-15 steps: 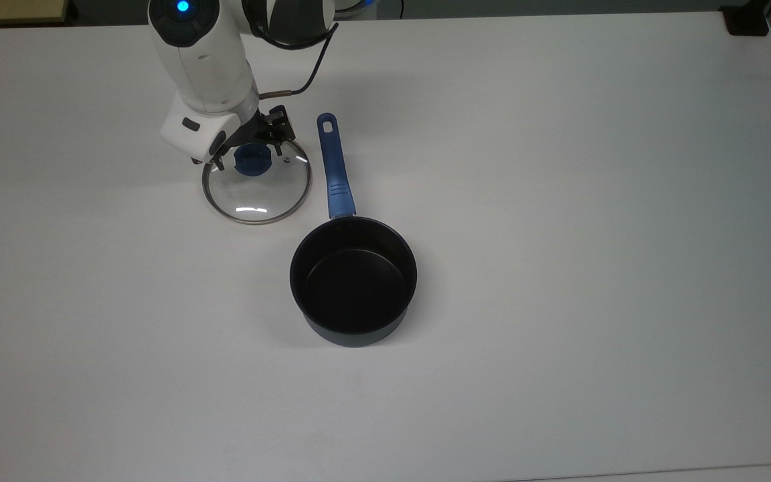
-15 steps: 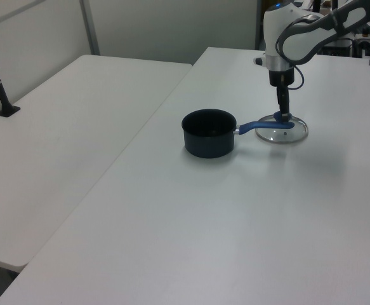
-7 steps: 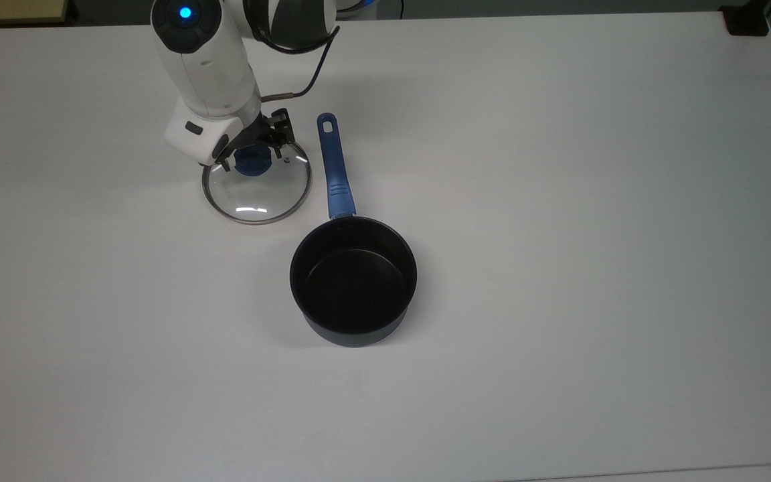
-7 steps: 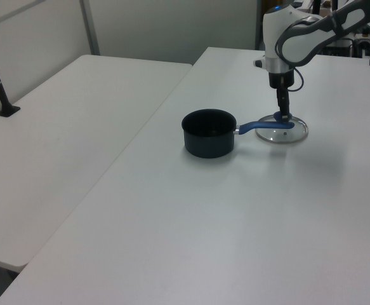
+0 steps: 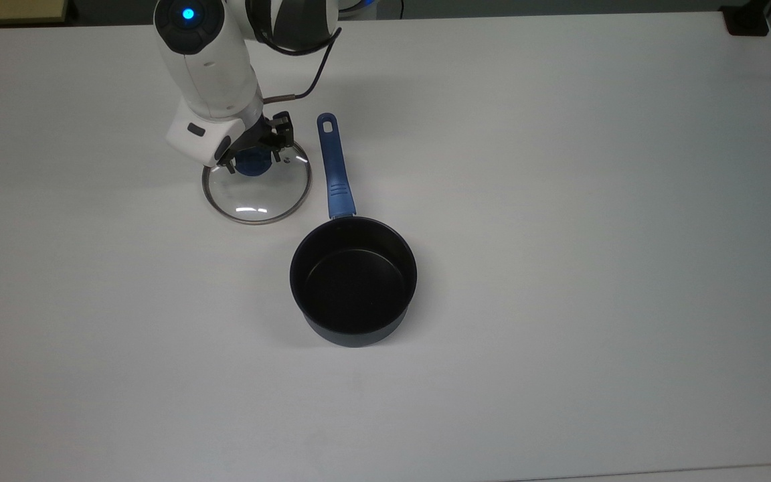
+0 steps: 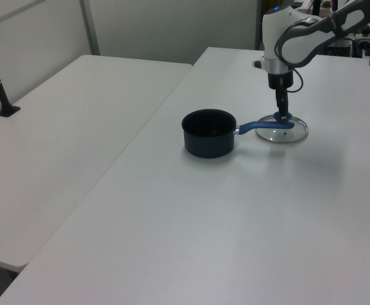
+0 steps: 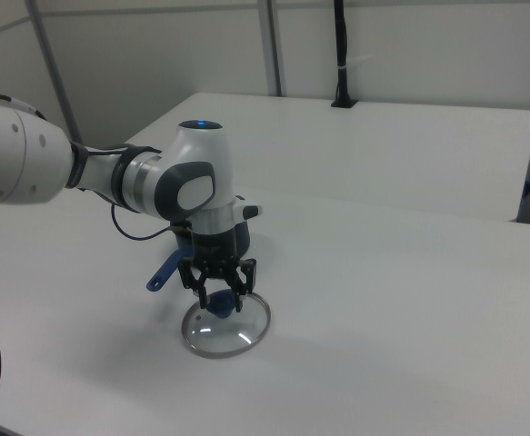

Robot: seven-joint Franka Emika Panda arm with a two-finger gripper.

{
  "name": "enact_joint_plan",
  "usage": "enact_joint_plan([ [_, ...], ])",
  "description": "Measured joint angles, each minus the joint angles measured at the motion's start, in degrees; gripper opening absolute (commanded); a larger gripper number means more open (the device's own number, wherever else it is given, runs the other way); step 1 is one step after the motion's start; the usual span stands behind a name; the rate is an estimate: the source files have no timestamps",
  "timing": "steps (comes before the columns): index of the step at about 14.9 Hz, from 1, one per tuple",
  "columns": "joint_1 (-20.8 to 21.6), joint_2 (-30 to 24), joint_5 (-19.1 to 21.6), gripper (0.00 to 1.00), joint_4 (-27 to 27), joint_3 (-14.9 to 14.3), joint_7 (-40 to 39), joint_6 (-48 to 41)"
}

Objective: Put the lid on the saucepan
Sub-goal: 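Close the gripper on the blue knob of the glass lid, then lift the lid and carry it over the saucepan opening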

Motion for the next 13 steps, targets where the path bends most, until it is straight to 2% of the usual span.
enact_joint_plan([
  [2, 0.0, 0.0, 0.0, 0.54, 0.0, 0.0, 0.0, 0.1],
  [3, 0.0, 0.0, 0.0, 0.54, 0.0, 0.0, 0.0, 0.2],
  [9, -0.2, 0.0, 0.1, 0.53, 0.7, 0.0, 0.1, 0.3],
  [13, -0.8, -0.1, 0.1, 0.53, 4.2, -0.3, 0.1, -0.1],
])
